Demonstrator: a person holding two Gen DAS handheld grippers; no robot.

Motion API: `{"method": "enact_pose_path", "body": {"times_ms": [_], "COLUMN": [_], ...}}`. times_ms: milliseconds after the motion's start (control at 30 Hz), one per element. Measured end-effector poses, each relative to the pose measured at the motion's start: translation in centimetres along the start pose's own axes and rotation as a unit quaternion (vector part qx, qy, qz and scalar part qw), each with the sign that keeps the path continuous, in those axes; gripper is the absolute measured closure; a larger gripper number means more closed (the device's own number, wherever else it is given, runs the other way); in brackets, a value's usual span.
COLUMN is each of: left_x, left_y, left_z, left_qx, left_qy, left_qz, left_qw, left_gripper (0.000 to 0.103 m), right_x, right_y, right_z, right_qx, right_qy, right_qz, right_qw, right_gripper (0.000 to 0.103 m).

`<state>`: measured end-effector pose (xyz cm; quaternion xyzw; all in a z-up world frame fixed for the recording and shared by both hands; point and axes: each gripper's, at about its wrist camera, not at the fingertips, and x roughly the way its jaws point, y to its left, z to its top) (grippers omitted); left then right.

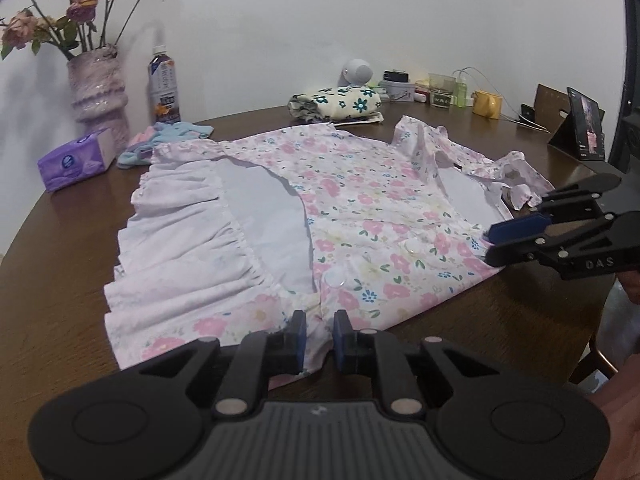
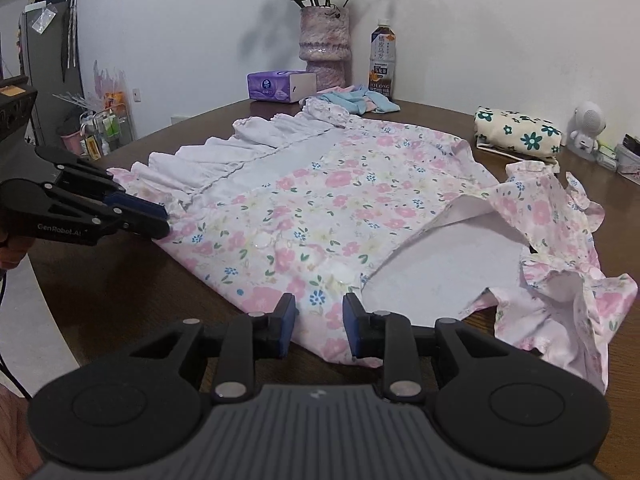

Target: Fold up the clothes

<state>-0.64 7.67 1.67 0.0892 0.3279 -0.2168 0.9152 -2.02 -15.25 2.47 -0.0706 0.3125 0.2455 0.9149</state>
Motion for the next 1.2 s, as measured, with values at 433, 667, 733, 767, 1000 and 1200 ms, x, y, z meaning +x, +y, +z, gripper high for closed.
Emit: {"method": "enact_pose_path", "body": {"times_ms": [433,667,733,767,1000,1200], "left_x": [1.5,4.5,5.2,5.5,6.6,6.5], "left_y": [-2.6,-4.0,-4.2,-4.2,-4.6,-4.8], "left_z": [4.3,5.6,5.5,5.4,4.8,4.8], "left_qx": [-0.005,-0.017,-0.016,-0.019,-0.040,-0.047], "left_qy": [-0.046,-0.035,-0.026,-0.020,-0.007,-0.010], "left_qz": [0.018,0.028,0.034,0.033,0.047,0.059], "left_qw": [0.9987,0.9988,0.9990,0.9991,0.9981,0.9971], "left_gripper": [0.058,0.058,0.058,0.058,0.058,0.058], "right_x": [-5.4,-1.6,-0.2,0.4,1.9,-1.3], "right_y": [-9.4,-18.7,-20.3,-21.0,-22.6,-23.6], "right_z": [2.5,3.1,3.1,3.0,2.3,1.8], "right_qx": [0.108,0.160,0.170,0.175,0.192,0.222], "right_qy": [-0.058,-0.004,0.007,0.011,0.022,0.007], "right_qz": [-0.107,-0.162,-0.163,-0.163,-0.123,-0.106], "right_qw": [0.987,0.974,0.972,0.971,0.973,0.969], "right_gripper": [0.071,0.070,0.070,0.070,0.091,0.092]}}
